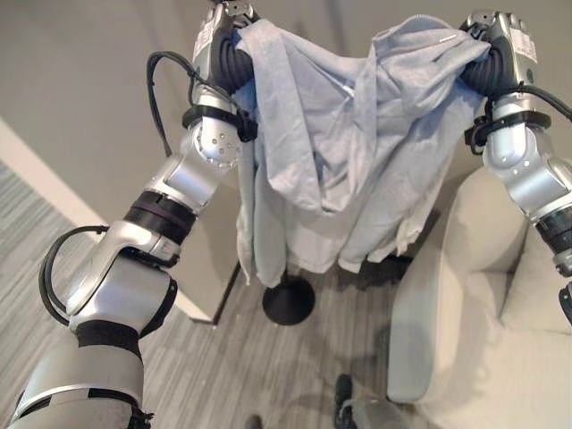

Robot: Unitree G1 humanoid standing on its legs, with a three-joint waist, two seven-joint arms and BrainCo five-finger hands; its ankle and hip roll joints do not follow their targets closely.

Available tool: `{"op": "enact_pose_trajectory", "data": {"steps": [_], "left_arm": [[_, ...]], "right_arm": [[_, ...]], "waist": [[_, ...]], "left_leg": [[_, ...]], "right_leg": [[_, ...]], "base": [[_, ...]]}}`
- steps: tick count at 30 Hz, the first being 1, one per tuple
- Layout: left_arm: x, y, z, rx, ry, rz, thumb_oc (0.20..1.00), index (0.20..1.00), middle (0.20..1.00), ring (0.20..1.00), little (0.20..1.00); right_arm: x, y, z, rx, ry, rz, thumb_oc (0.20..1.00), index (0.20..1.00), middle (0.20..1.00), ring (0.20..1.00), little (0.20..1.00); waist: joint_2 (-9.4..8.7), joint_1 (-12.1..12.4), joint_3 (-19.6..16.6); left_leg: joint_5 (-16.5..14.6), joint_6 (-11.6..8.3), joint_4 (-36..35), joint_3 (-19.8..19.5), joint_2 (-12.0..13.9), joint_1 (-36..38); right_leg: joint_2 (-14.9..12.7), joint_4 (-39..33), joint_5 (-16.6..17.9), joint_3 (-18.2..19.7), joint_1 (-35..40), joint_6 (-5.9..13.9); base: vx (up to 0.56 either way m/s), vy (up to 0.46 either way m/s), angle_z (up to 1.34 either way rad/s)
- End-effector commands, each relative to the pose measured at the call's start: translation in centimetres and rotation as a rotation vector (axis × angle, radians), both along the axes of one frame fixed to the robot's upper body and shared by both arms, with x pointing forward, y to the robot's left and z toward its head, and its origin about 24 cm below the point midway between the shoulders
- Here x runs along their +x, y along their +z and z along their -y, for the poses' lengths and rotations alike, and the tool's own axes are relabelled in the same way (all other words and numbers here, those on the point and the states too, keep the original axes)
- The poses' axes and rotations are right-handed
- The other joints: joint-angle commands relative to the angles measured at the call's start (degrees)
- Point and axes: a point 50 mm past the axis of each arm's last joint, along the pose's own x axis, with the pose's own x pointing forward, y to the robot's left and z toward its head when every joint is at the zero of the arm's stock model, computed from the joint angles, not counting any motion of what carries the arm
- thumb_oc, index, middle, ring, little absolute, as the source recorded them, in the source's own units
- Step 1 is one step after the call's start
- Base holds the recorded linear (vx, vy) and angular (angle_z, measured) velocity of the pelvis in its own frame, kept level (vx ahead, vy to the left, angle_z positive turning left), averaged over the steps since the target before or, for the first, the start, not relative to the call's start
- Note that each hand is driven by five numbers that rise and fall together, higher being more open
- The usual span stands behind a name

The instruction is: Hang the clothes on the sofa on the clothes rack.

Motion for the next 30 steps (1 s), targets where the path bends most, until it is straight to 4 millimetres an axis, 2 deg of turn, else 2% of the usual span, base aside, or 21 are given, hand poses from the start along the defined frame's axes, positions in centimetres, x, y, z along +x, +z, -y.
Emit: {"op": "enact_pose_trajectory", "data": {"steps": [1, 3, 4, 6, 7, 10, 12, 13, 14, 15, 16, 18, 21, 22, 24, 26, 30], "left_arm": [[-0.3, 1.6, -2.0, -0.038, 0.048, 0.056, 0.2, 0.2, 0.2, 0.2, 0.2], [-0.3, 1.3, -2.6, -0.044, 0.061, 0.041, 0.2, 0.2, 0.2, 0.2, 0.2], [-0.3, 0.9, -3.0, -0.045, 0.072, 0.03, 0.2, 0.2, 0.2, 0.2, 0.2], [-0.3, 0.7, -3.2, -0.047, 0.078, 0.022, 0.2, 0.2, 0.2, 0.2, 0.2], [-0.3, 0.4, -3.6, -0.05, 0.086, 0.012, 0.2, 0.2, 0.2, 0.2, 0.2], [-0.4, 0.2, -3.9, -0.055, 0.092, 0.005, 0.2, 0.2, 0.2, 0.2, 0.2], [-0.4, 0.1, -4.1, -0.061, 0.097, 0.006, 0.2, 0.2, 0.2, 0.2, 0.2], [-0.4, 0.1, -4.1, -0.06, 0.097, 0.006, 0.2, 0.2, 0.2, 0.2, 0.2], [-0.5, 0.2, -4.2, -0.064, 0.101, 0.01, 0.2, 0.2, 0.2, 0.2, 0.2], [-0.6, 0.4, -4.3, -0.067, 0.106, 0.026, 0.2, 0.2, 0.2, 0.2, 0.2], [-0.6, 0.5, -4.3, -0.068, 0.105, 0.027, 0.2, 0.2, 0.2, 0.2, 0.2], [-0.5, 0.4, -4.1, -0.066, 0.102, 0.027, 0.2, 0.2, 0.2, 0.2, 0.2], [-0.6, 0.3, -4.2, -0.066, 0.102, 0.03, 0.2, 0.2, 0.2, 0.2, 0.2], [-0.6, -0.1, -4.5, -0.068, 0.113, 0.017, 0.2, 0.2, 0.2, 0.2, 0.2], [-0.6, -0.2, -4.4, -0.064, 0.112, 0.017, 0.2, 0.2, 0.2, 0.2, 0.2], [-0.5, -0.4, -4.4, -0.053, 0.112, 0.011, 0.2, 0.2, 0.2, 0.2, 0.2], [-0.5, -0.6, -4.8, -0.037, 0.128, -0.002, 0.2, 0.2, 0.2, 0.2, 0.2]], "right_arm": [[-0.1, 1.0, -1.1, -0.002, 0.045, 0.063, 0.2, 0.2, 0.2, 0.2, 0.2], [0.0, 0.2, -0.6, 0.01, 0.038, 0.045, 0.2, 0.2, 0.2, 0.2, 0.2], [0.0, -0.4, -0.3, 0.019, 0.034, 0.032, 0.2, 0.2, 0.2, 0.2, 0.2], [0.0, -0.9, -0.2, 0.029, 0.033, 0.02, 0.2, 0.2, 0.2, 0.2, 0.2], [0.1, -1.3, -0.1, 0.035, 0.033, 0.009, 0.2, 0.2, 0.2, 0.2, 0.2], [0.1, -1.6, 0.0, 0.032, 0.029, -0.007, 0.2, 0.2, 0.2, 0.2, 0.2], [0.0, -1.5, 0.0, 0.03, 0.031, -0.003, 0.2, 0.2, 0.2, 0.2, 0.2], [0.0, -1.5, 0.0, 0.03, 0.031, -0.003, 0.2, 0.2, 0.2, 0.2, 0.2], [0.0, -1.4, -0.1, 0.029, 0.032, 0.0, 0.2, 0.2, 0.2, 0.2, 0.2], [0.0, -1.0, -0.3, 0.017, 0.038, 0.01, 0.2, 0.2, 0.2, 0.2, 0.2], [0.0, -1.0, -0.3, 0.016, 0.037, 0.011, 0.2, 0.2, 0.2, 0.2, 0.2], [0.1, -0.8, 0.0, 0.016, 0.024, 0.01, 0.2, 0.2, 0.2, 0.2, 0.2], [0.1, -0.7, 0.4, 0.021, 0.008, 0.01, 0.2, 0.2, 0.2, 0.2, 0.2], [0.2, -1.2, 0.4, 0.022, 0.003, -0.007, 0.2, 0.2, 0.2, 0.2, 0.2], [0.2, -1.5, 0.4, 0.022, 0.003, -0.012, 0.2, 0.2, 0.2, 0.2, 0.2], [0.2, -1.8, 0.4, 0.025, 0.002, -0.02, 0.2, 0.2, 0.2, 0.2, 0.2], [0.4, -2.5, 0.2, 0.028, 0.004, -0.046, 0.2, 0.2, 0.2, 0.2, 0.2]], "waist": [[-0.84, -0.95, -5.06], [-1.32, -1.02, -5.79], [-1.66, -0.94, -6.01], [-1.71, -0.98, -6.23], [-1.82, -0.55, -6.33], [-2.1, 0.29, -6.13], [-3.15, 1.28, -5.33], [-3.31, 1.17, -5.35], [-3.79, 1.84, -4.65], [-4.01, 4.31, -1.83], [-4.02, 4.26, -1.75], [-3.25, 5.23, -0.9], [-3.03, 5.46, -0.17], [-1.95, 5.74, -0.88], [-1.61, 5.88, -1.16], [-1.47, 5.71, -1.83], [-1.7, 6.02, -3.58]], "left_leg": [[7.74, -2.41, 1.41, -0.96, 2.39, 5.63], [10.2, -2.01, 2.55, 1.19, 3.79, 5.59], [11.92, -1.6, 3.82, 3.59, 4.79, 5.63], [12.17, -1.47, 3.95, 4.86, 5.15, 5.96], [11.35, -0.96, 4.31, 5.33, 4.94, 5.93], [8.6, -0.4, 3.53, 5.42, 3.42, 3.81], [4.0, 0.1, 2.38, 4.31, 0.65, -0.01], [3.39, 0.32, 3.29, 4.13, 0.36, -0.47], [1.38, 0.23, 2.35, 3.35, -1.41, -2.64], [1.38, -0.16, 0.37, -0.61, -6.74, -8.92], [1.41, -0.13, 0.35, -0.68, -6.83, -8.89], [3.21, -0.39, -3.26, -2.27, -9.15, -11.35], [3.81, -0.1, -3.23, 0.09, -9.69, -14.01], [4.28, 0.31, -4.69, 0.65, -9.09, -11.64], [4.5, 0.33, -5.07, 0.33, -9.16, -10.67], [4.53, 0.36, -5.47, 0.12, -9.3, -9.9], [2.8, 1.14, -5.47, 2.26, -9.67, -7.47]], "right_leg": [[-1.91, -11.25, 4.34, 4.29, 2.64, 10.12], [-1.09, -11.95, 3.29, 3.76, 4.38, 9.49], [-0.69, -12.16, 2.44, 3.5, 5.7, 9.07], [-0.51, -12.16, 1.86, 3.43, 6.21, 8.88], [-0.54, -12.16, 1.41, 3.61, 6.63, 8.7], [-0.89, -12.16, 0.21, 3.63, 7.83, 8.57], [-1.85, -12.16, -0.4, 3.91, 8.9, 8.47], [-2.16, -12.16, -0.57, 3.83, 8.94, 8.66], [-2.43, -12.16, -0.53, 4.24, 9.48, 8.53], [-2.29, -12.16, -0.31, 5.63, 10.76, 8.75], [-2.38, -12.16, -0.37, 5.58, 10.81, 8.79], [-1.84, -12.16, -0.41, 5.9, 11.68, 8.94], [-1.91, -12.16, -1.01, 5.68, 12.41, 8.99], [-1.14, -12.12, -0.94, 6.32, 12.5, 9.22], [-1.22, -12.12, -0.85, 6.36, 12.89, 9.3], [-1.75, -12.16, -0.96, 6.08, 13.19, 9.57], [-4.24, -12.08, -1.0, 6.39, 13.92, 10.7]], "base": [[0.28, -0.265, -0.04], [0.23, -0.214, -0.03], [0.19, -0.175, 0.0], [0.14, -0.108, 0.03], [0.15, -0.085, 0.02], [0.11, -0.048, -0.01], [0.07, -0.027, 0.07], [0.04, -0.022, 0.2], [0.02, 0.032, 0.19], [0.02, 0.021, 0.07], [0.03, 0.05, -0.01], [0.06, 0.067, -0.31], [0.05, 0.11, -0.17], [0.08, 0.133, -0.26], [0.09, 0.152, -0.4], [0.1, 0.16, -0.4], [0.11, 0.178, 0.02]]}}
